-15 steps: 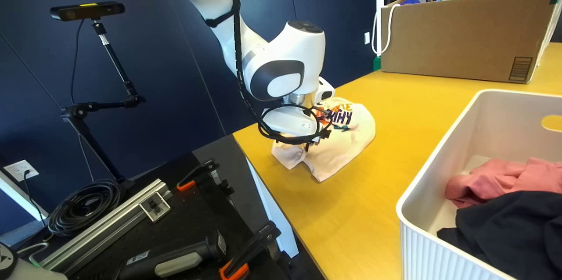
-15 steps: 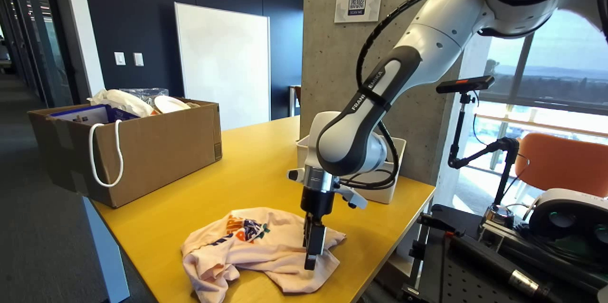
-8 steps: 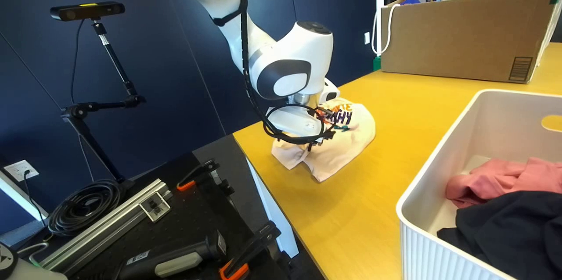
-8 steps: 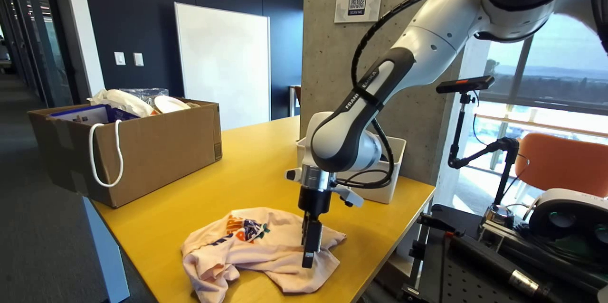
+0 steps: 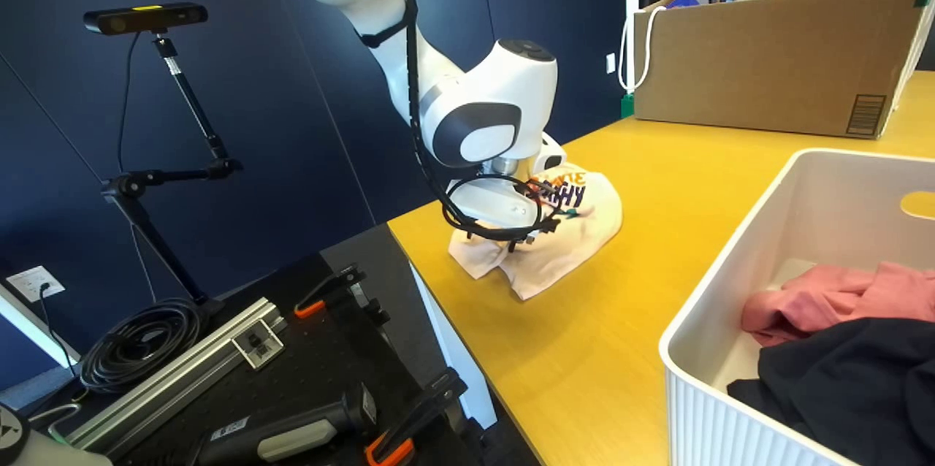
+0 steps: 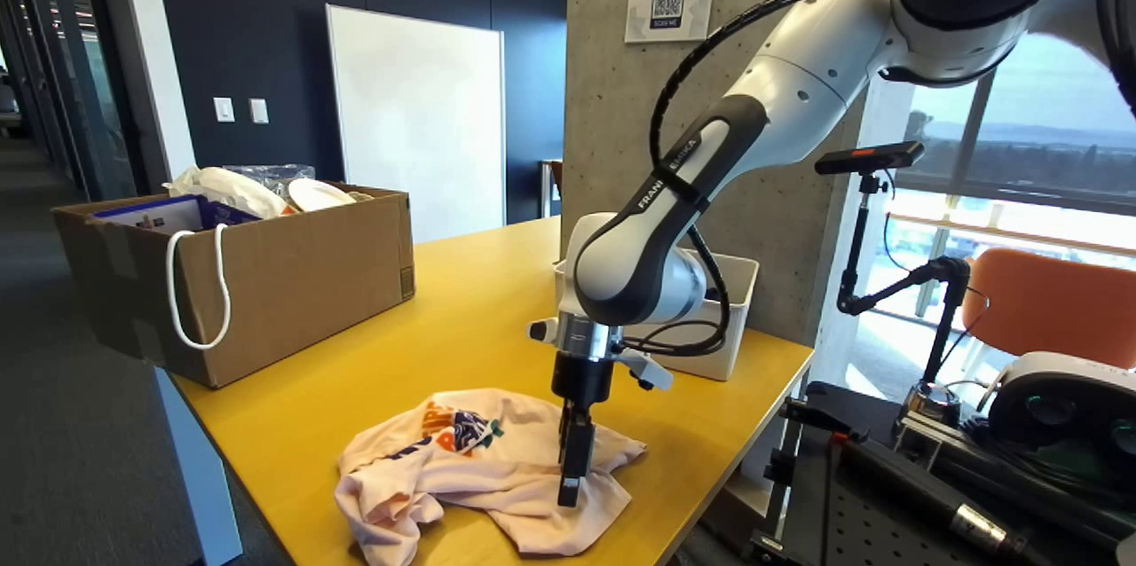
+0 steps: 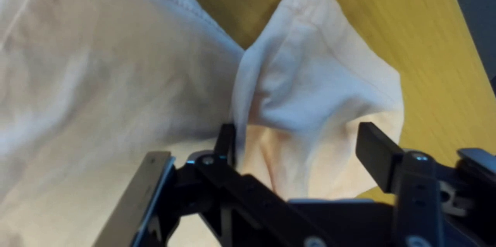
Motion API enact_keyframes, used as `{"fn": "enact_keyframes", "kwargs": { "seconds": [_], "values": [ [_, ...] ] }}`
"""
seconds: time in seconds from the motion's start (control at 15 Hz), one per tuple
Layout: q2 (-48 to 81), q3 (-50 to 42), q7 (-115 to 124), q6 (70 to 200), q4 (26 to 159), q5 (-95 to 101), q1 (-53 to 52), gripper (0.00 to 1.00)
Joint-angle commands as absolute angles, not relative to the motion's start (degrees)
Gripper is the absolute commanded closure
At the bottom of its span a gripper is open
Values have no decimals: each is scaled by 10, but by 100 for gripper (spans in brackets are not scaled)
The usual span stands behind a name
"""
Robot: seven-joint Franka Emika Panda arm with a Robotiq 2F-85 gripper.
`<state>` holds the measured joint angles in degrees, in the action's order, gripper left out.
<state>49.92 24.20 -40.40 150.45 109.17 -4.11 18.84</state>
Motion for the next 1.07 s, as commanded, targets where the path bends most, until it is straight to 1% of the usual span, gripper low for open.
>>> {"fn": "enact_keyframes", "kwargs": {
  "seconds": [0.0,0.07,0.13,0.2,0.27,0.33,0.47,0.53,0.67,0.87,0.93,1.0],
  "values": [
    [501,240,-419,1489,1080,-59,182,27],
    [501,241,-420,1489,1080,-59,183,27],
    [501,241,-419,1489,1080,-60,183,31],
    [500,241,-419,1489,1081,-60,183,28],
    [497,244,-420,1490,1084,-61,185,33],
    [494,246,-421,1491,1086,-62,186,34],
    [490,249,-423,1492,1090,-64,189,58],
    [489,250,-423,1491,1091,-64,189,61],
    [487,251,-424,1492,1093,-65,190,72],
    [486,250,-424,1491,1093,-68,190,77],
    [484,250,-423,1491,1094,-69,190,74],
    [479,250,-423,1494,1100,-70,191,76]
  ]
}}
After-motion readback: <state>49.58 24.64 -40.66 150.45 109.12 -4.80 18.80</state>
